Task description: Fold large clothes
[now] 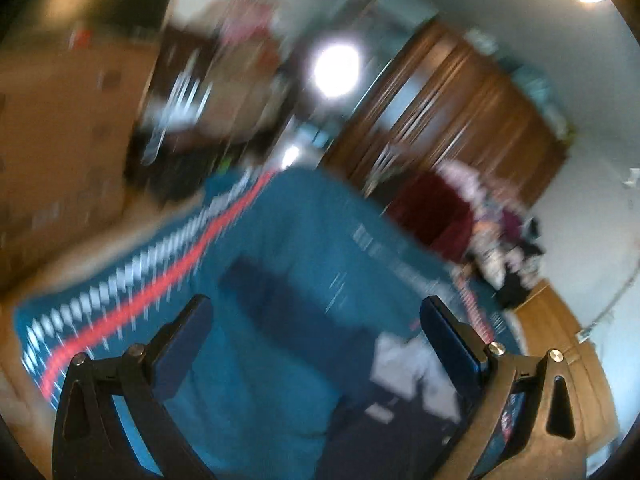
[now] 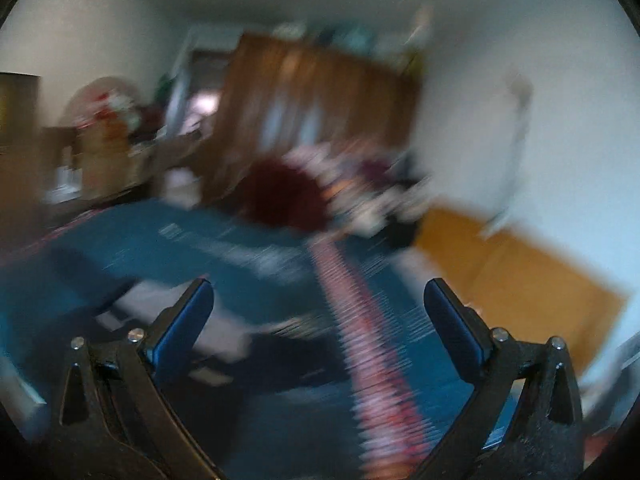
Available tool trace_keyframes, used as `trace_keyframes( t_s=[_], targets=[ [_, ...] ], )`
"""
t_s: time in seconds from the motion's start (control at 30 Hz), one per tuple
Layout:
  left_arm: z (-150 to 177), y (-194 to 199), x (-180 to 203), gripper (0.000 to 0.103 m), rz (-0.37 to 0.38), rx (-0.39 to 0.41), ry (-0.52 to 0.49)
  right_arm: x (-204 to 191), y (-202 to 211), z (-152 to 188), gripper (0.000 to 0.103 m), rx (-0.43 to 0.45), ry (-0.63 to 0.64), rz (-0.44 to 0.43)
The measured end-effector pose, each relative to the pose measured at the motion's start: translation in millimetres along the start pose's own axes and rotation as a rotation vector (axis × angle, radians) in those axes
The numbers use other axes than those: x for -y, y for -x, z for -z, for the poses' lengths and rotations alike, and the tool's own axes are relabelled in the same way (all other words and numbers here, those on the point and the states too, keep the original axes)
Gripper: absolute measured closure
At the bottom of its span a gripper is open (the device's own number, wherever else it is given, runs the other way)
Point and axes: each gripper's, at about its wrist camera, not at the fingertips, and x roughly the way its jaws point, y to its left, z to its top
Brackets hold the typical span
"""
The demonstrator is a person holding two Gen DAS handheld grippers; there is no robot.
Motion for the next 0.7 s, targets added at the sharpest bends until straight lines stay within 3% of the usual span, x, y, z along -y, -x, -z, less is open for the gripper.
trace_keyframes(
  t_s=[0.13, 0.27, 0.33, 0.43, 0.6, 0.7],
  targets=[
    [46, -115, -55, 0.001, -0.044, -0.180, 0.051, -100, -80, 52, 0.000, -0.131, -0.014, -0.216],
    [79, -206, -90, 0.004, 0.030, -0.257, 0.153, -172, -141, 64, 0.000, -0.214, 0.018, -0.356],
    [80, -247, -104, 0.004, 0.020, -0.268, 0.174, -180, -139, 59, 0.000, -0.233, 0.044, -0.376],
    [81, -306, -137, 0.012, -0.059, -0.317, 0.226, -190, -164, 55, 0.000, -0.261, 0.061, -0.389],
    [63, -335, -135, 0.012, -0.104, -0.251, 0.179, -187, -179, 56, 0.000, -0.284, 0.039, -0.369],
    [54, -352, -130, 0.036, -0.170, -0.229, 0.151, -191, -188, 66, 0.000, -0.299, 0.017, -0.361]
  ],
)
